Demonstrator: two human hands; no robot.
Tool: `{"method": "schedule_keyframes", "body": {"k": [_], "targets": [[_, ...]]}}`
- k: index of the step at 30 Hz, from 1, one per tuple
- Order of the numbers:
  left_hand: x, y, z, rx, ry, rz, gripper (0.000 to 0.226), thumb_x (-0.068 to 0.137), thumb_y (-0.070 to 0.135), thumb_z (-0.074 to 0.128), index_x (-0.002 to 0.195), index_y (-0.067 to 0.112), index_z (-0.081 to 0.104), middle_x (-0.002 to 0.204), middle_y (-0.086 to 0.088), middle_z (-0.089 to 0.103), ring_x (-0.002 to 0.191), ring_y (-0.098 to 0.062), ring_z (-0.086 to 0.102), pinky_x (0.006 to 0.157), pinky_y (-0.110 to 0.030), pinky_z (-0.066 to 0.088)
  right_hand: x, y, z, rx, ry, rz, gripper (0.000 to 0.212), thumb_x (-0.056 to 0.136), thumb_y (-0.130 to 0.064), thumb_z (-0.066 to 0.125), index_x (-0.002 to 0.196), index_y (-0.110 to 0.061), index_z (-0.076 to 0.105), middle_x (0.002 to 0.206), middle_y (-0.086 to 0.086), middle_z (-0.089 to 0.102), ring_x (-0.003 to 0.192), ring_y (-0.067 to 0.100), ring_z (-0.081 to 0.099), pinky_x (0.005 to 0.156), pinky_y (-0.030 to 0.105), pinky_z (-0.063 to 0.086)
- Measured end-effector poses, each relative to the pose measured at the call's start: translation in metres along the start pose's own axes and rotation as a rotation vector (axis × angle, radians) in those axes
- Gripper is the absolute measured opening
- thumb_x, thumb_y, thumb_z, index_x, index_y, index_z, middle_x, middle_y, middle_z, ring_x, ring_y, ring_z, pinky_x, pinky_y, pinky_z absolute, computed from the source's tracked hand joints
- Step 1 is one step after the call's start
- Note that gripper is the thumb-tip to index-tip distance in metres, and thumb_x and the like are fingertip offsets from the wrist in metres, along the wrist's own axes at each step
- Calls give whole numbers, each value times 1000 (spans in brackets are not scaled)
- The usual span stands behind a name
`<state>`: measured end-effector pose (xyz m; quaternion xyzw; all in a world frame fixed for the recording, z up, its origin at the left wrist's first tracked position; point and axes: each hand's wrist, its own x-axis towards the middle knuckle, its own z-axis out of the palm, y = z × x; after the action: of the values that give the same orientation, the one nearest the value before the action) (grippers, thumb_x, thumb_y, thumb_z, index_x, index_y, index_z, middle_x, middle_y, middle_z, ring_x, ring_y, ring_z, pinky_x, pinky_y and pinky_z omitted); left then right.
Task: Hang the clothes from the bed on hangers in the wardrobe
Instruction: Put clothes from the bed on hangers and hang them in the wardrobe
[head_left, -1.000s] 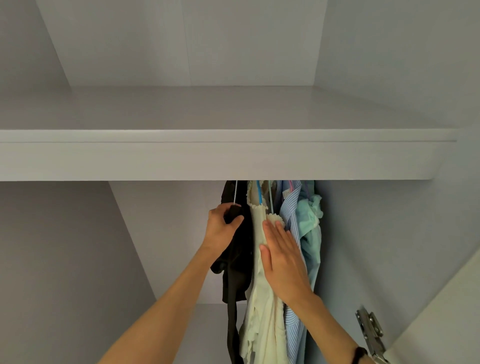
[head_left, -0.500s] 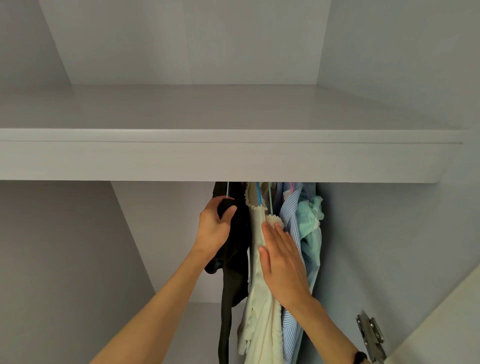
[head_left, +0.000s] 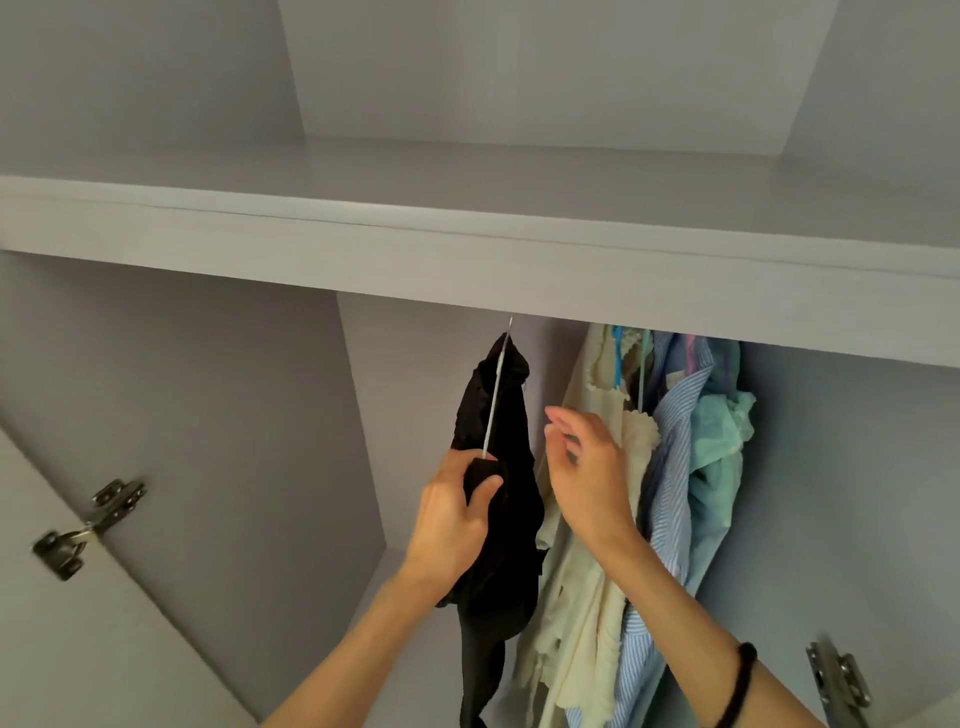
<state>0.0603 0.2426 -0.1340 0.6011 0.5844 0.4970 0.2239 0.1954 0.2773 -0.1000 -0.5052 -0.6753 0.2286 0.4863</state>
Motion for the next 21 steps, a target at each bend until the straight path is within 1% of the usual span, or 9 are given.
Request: {"method": "schedule_keyframes", "body": {"k": [1,3,6,7,9,12,14,17,21], "targets": [[-9,-2,-5,11,0,-3,14,92,14,54,106,16,54,97,3,58,88,-7,57,72,-8,42,4,-11,6,98,-102,137,30,97,-17,46,124,-8,55,116,-2,58,106,9,55,99,25,42],[-25,-5,-16,42,0,-4,14,92,15,54,106,16,54,96,5,56,87,-6,55,74,-8,41,15,-30,20,271,-250,350,32,96,-16,47,125,-2,52,117,6,61,105,16,59,100,33,45],[-50,-14,-33,90,6,-22,12,92,16,54,104,16,55,96,8,55,87,-6,54,76,-9,40,20,-56,41,654,-372,602,21,94,-8,52,110,6,55,101,15,62,96,24,63,89,35,51],[-61,-18,-44,100,20,-42,11,92,17,55,103,17,55,96,8,54,88,-6,54,76,-8,40,14,-64,51,709,-404,662,15,92,-6,53,103,5,56,97,16,62,92,25,63,83,34,52],[-76,-22,-55,156,1,-39,14,92,21,56,105,15,56,98,9,52,91,-4,49,78,-6,37,3,-70,62,703,-446,721,6,90,-3,56,91,3,58,89,15,62,83,24,63,74,31,53],[-104,-26,-81,328,-79,74,36,89,43,53,110,15,60,103,8,55,102,-2,42,82,-4,32,-24,-83,82,595,-507,754,5,86,-5,63,84,-1,61,80,11,62,72,18,60,68,26,52],[-123,-26,-99,390,-116,142,50,86,55,42,107,16,65,103,6,60,105,-4,45,87,-11,36,-42,-90,92,495,-533,734,8,83,-8,67,83,-2,62,74,8,61,63,15,56,61,22,49],[-149,-37,-132,433,-53,94,49,88,50,34,106,17,66,104,5,61,104,-8,48,90,-24,43,-66,-101,103,342,-544,631,10,85,-10,65,84,0,63,67,6,58,53,12,47,51,19,40],[-182,-59,-187,566,154,5,42,91,37,34,117,13,58,111,-1,57,100,-16,50,87,-29,44,-95,-124,113,157,-641,420,14,89,-17,58,86,-6,66,68,-1,58,55,8,44,54,17,38]]}}
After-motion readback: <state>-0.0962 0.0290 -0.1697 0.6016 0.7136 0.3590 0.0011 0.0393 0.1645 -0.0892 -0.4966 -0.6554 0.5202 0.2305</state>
